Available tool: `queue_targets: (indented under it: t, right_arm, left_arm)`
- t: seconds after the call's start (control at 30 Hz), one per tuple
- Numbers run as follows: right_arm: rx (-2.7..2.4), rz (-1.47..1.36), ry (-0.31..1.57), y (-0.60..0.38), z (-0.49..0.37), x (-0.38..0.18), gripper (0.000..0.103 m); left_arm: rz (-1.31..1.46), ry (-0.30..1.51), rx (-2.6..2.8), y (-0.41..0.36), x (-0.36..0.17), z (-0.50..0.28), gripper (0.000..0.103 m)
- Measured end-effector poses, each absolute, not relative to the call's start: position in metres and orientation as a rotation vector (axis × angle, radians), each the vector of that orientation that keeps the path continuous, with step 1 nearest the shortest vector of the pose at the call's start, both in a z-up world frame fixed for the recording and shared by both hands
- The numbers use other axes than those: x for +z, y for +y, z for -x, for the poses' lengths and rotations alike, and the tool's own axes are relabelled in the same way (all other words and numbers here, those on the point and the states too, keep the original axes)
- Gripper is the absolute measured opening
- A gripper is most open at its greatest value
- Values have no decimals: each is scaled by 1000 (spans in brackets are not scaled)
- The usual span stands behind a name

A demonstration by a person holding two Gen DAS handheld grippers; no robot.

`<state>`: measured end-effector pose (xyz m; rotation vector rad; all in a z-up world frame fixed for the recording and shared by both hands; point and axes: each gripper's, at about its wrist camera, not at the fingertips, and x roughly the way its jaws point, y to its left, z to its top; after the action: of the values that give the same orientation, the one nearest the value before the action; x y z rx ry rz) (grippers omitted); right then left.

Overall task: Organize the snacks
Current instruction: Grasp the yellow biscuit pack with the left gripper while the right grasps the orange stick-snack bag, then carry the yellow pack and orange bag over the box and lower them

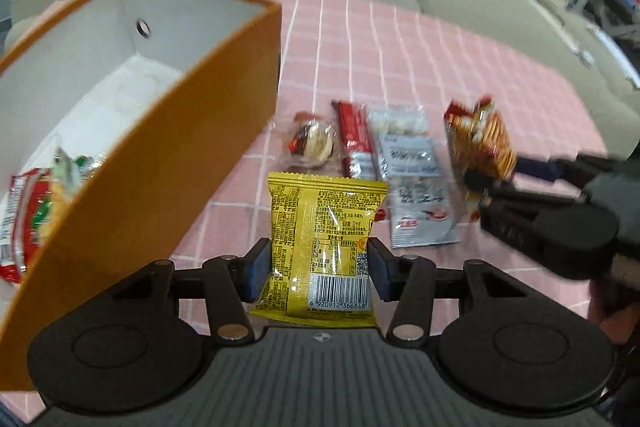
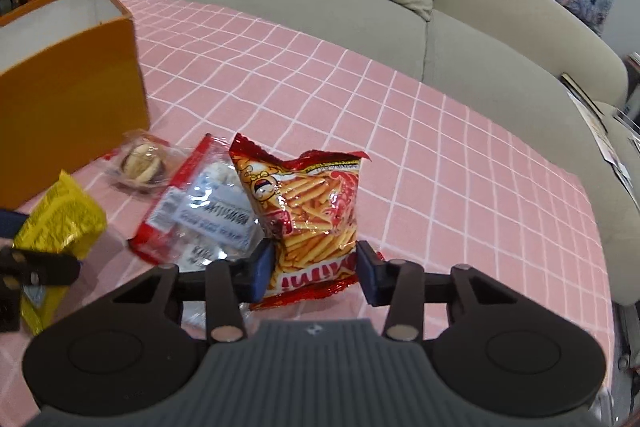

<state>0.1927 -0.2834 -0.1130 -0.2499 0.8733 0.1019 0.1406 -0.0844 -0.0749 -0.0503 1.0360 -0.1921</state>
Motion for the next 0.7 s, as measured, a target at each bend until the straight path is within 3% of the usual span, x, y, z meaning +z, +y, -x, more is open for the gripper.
queue_targets:
  t: [0.43,0.7]
  right_arm:
    - [170,102,823,-235,-78,-61,39]
    - [266,97,714,-193,-69,-10,39]
  left_arm:
    - [129,840,-219,-52,3,-83,58]
    - [157,726,-180,-8,49,-76,58]
